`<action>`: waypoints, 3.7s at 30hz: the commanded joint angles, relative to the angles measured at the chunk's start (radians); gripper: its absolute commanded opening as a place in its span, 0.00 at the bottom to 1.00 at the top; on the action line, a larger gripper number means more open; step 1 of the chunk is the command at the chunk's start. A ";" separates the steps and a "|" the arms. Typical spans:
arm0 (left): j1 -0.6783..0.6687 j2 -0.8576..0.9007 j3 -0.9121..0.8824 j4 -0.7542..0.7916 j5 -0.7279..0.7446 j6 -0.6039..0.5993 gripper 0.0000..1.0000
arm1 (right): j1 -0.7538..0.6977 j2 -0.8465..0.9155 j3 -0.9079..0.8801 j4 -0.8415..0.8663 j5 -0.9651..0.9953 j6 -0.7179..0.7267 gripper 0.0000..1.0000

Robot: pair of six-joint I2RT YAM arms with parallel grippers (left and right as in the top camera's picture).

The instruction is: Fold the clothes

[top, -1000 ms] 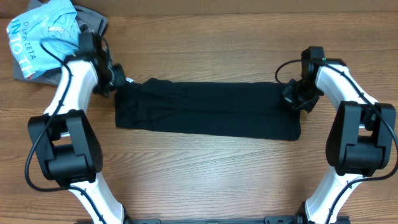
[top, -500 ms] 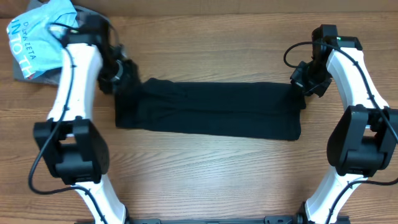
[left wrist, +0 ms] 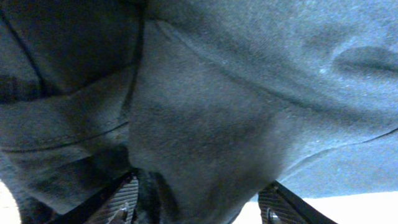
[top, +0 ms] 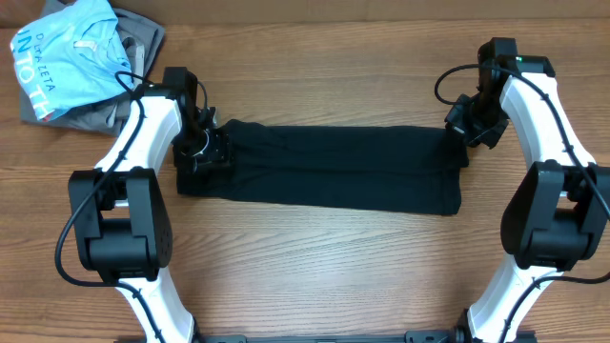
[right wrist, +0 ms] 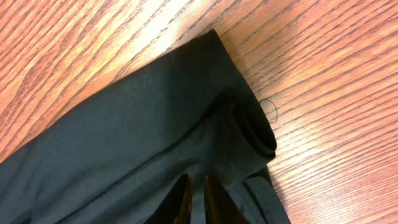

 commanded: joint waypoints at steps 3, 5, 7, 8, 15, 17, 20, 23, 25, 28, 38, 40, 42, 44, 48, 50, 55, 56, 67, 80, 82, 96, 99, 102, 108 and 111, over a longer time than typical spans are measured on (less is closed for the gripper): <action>0.003 0.003 -0.011 0.003 -0.024 0.038 0.49 | -0.004 -0.006 0.010 0.005 0.006 -0.006 0.07; 0.003 0.003 -0.011 -0.006 -0.020 0.038 0.34 | -0.004 -0.006 -0.011 0.018 0.006 -0.006 0.05; 0.003 0.003 -0.011 -0.027 -0.020 0.038 0.11 | -0.004 -0.006 -0.043 0.036 0.005 -0.006 0.04; 0.003 0.003 -0.011 -0.038 -0.020 0.038 0.04 | -0.004 -0.006 -0.064 0.048 0.001 -0.006 0.04; 0.005 -0.002 0.055 -0.142 0.009 0.039 0.04 | -0.004 -0.006 -0.187 0.117 -0.060 -0.011 0.04; 0.005 -0.005 0.101 -0.190 0.016 0.050 0.04 | -0.004 -0.006 -0.216 0.138 -0.109 -0.032 0.04; 0.003 -0.005 0.153 -0.254 0.016 0.061 0.04 | -0.004 -0.006 -0.253 0.180 -0.122 -0.033 0.04; 0.004 -0.005 0.160 -0.312 0.016 0.049 0.04 | -0.004 -0.005 -0.284 0.217 -0.122 -0.030 0.04; 0.004 -0.005 0.158 -0.361 0.014 0.039 0.04 | -0.004 0.000 -0.299 0.234 -0.121 -0.024 0.04; 0.006 -0.005 0.157 -0.416 -0.003 0.002 0.04 | -0.008 0.018 -0.299 0.242 -0.117 -0.023 0.04; 0.032 -0.005 0.023 -0.367 -0.216 -0.150 0.04 | -0.047 0.025 -0.299 0.238 -0.076 0.002 0.04; 0.040 -0.005 -0.028 -0.338 -0.215 -0.163 0.04 | -0.065 0.025 -0.299 0.238 -0.076 0.002 0.04; 0.048 -0.005 -0.072 -0.312 -0.208 -0.166 0.04 | -0.082 0.025 -0.299 0.234 -0.076 0.002 0.04; 0.053 -0.005 -0.101 -0.306 -0.193 -0.166 0.40 | -0.099 0.025 -0.299 0.228 -0.076 0.002 0.04; 0.053 -0.005 -0.111 -0.319 -0.194 -0.166 0.61 | -0.112 0.025 -0.293 0.226 -0.076 0.001 0.04; 0.053 -0.005 -0.100 -0.322 -0.194 -0.170 0.60 | -0.119 0.024 -0.273 0.208 -0.063 0.002 0.04; 0.053 -0.005 0.016 -0.365 -0.194 -0.188 0.54 | -0.141 0.024 -0.151 0.092 -0.034 -0.003 0.04; 0.053 -0.005 0.054 -0.384 -0.197 -0.188 0.53 | -0.145 0.023 -0.124 0.066 -0.036 -0.006 0.04; 0.001 -0.005 0.256 -0.434 -0.205 -0.188 0.43 | -0.086 0.024 -0.064 -0.011 -0.186 -0.176 0.19; -0.122 -0.004 -0.021 -0.136 -0.066 -0.165 0.04 | 0.034 0.026 -0.179 0.095 -0.186 -0.145 0.04; -0.116 -0.003 -0.070 -0.090 -0.066 -0.165 0.04 | 0.041 0.026 -0.214 0.127 -0.186 -0.144 0.04; 0.110 0.009 -0.239 0.247 -0.100 -0.172 0.04 | 0.029 0.027 -0.350 0.301 -0.125 -0.046 0.04; 0.145 0.009 -0.239 0.307 -0.112 -0.174 0.04 | 0.029 0.027 -0.350 0.337 -0.126 -0.037 0.04; 0.183 0.009 -0.239 0.346 -0.170 -0.196 0.04 | 0.030 0.027 -0.350 0.374 -0.126 -0.024 0.04; 0.248 0.008 -0.215 0.363 -0.195 -0.195 0.11 | 0.028 0.026 -0.311 0.420 -0.126 -0.024 0.04; 0.251 0.008 -0.158 0.316 -0.195 -0.188 0.14 | 0.027 0.024 -0.222 0.348 -0.125 -0.055 0.04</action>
